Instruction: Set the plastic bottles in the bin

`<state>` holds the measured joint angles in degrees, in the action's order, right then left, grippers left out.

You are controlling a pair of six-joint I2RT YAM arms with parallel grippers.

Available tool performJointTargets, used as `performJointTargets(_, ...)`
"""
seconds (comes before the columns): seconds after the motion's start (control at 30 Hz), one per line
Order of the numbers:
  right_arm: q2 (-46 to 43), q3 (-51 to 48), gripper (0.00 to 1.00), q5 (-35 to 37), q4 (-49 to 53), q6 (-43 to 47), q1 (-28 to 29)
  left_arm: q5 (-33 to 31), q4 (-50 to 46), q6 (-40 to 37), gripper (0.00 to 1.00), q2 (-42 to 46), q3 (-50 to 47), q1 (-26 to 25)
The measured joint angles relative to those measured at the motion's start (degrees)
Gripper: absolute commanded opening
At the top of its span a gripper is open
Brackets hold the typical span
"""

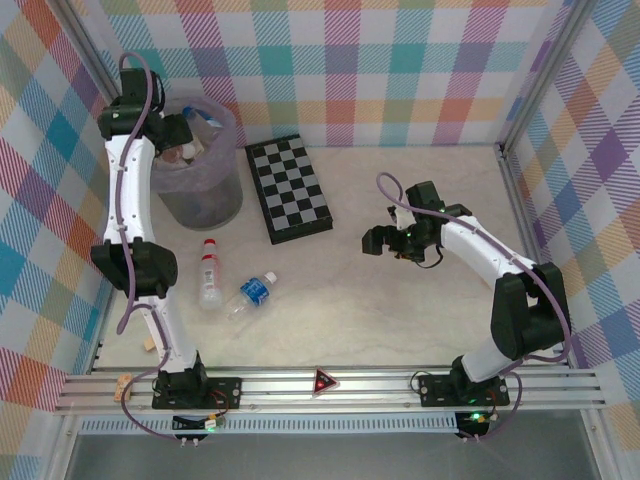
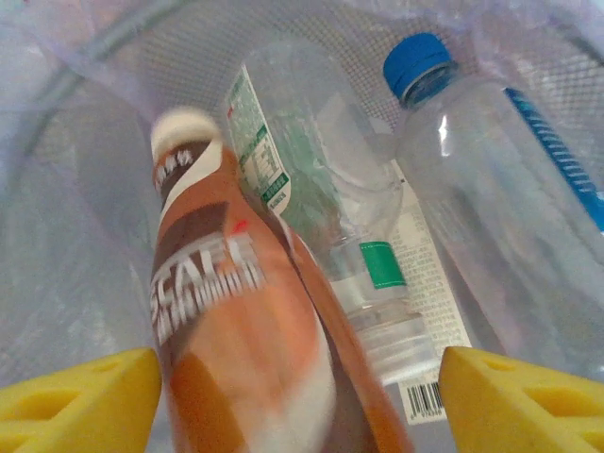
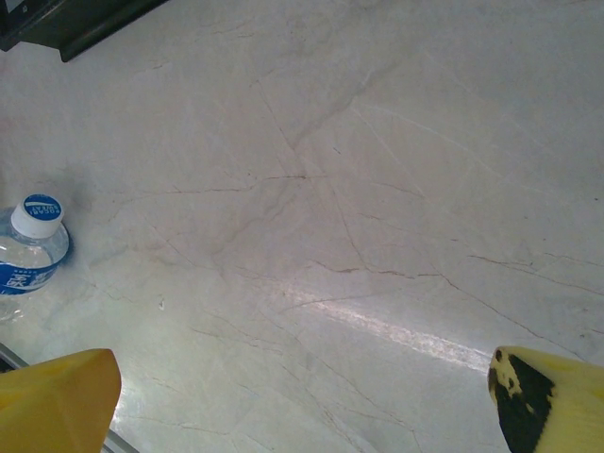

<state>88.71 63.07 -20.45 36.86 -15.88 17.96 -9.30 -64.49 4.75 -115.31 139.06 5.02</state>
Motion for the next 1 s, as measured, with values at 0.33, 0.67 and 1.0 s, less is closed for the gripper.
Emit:
performJointTargets(0.33, -1.5, 0.0, 1.00, -0.2, 0.0, -0.9, 0.0, -1.0, -1.9, -2.9, 0.88, 18.3, -8.7, -3.1)
performJointTargets(0.67, -1.9, 1.2, 1.00, 0.5, 0.2, -3.2, 0.0, 1.4, -1.1, -1.7, 0.90, 38.8, -40.6, -21.2)
performJointTargets(1.0, -1.9, 2.4, 1.00, 2.0, 0.3, -5.2, 0.0, 4.1, 4.1, 8.7, 0.95, 48.0, -71.5, -32.6)
